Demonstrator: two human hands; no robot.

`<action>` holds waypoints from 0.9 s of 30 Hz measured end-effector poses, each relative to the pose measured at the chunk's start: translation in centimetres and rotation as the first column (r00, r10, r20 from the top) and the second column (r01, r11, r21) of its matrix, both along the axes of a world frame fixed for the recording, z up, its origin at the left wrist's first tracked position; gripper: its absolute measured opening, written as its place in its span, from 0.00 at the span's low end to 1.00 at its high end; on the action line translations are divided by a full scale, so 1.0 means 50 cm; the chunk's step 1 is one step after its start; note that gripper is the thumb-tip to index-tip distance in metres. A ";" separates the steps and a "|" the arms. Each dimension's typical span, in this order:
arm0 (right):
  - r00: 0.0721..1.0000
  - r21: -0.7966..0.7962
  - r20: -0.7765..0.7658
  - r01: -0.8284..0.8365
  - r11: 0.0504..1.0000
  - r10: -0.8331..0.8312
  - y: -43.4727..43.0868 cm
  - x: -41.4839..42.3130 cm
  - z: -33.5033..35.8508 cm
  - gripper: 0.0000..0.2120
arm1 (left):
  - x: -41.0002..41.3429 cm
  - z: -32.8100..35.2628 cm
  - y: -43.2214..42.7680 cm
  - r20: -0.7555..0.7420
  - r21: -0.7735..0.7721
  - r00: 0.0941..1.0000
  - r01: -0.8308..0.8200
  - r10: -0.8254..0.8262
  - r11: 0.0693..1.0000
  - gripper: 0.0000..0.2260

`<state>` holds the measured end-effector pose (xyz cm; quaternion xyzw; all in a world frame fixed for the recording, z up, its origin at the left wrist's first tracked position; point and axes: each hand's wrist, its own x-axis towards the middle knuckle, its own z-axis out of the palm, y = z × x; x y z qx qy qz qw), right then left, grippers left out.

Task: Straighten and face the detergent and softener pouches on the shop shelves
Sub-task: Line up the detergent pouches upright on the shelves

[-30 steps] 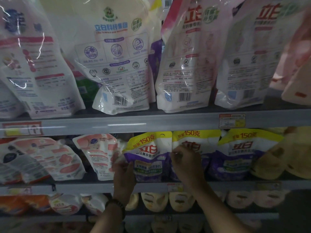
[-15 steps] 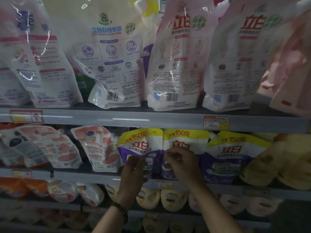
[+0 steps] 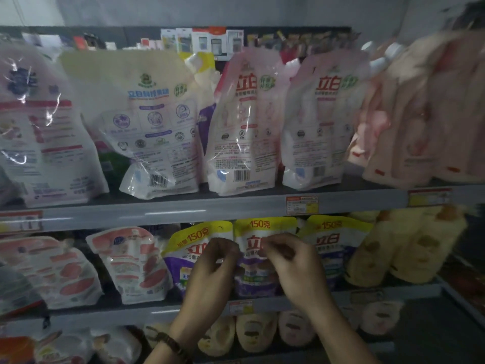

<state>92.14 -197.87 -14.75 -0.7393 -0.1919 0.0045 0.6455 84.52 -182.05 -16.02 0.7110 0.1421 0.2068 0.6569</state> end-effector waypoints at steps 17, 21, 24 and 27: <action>0.954 0.023 0.242 0.175 0.984 -0.175 -0.165 0.113 0.212 0.03 | 0.101 0.224 -0.076 0.240 0.120 0.964 0.091 -0.118 0.989 0.08; 0.951 0.026 0.279 0.131 0.991 -0.133 -0.185 0.155 0.251 0.08 | 0.153 0.274 -0.103 0.328 0.219 0.936 0.054 -0.126 0.974 0.12; 0.953 -0.001 0.284 0.107 0.994 -0.103 -0.190 0.188 0.271 0.11 | 0.195 0.301 -0.109 0.361 0.218 0.927 0.021 -0.101 0.976 0.15; 0.956 -0.051 0.281 0.098 0.994 -0.080 -0.188 0.222 0.284 0.17 | 0.235 0.311 -0.105 0.351 0.170 0.933 0.013 -0.072 0.985 0.17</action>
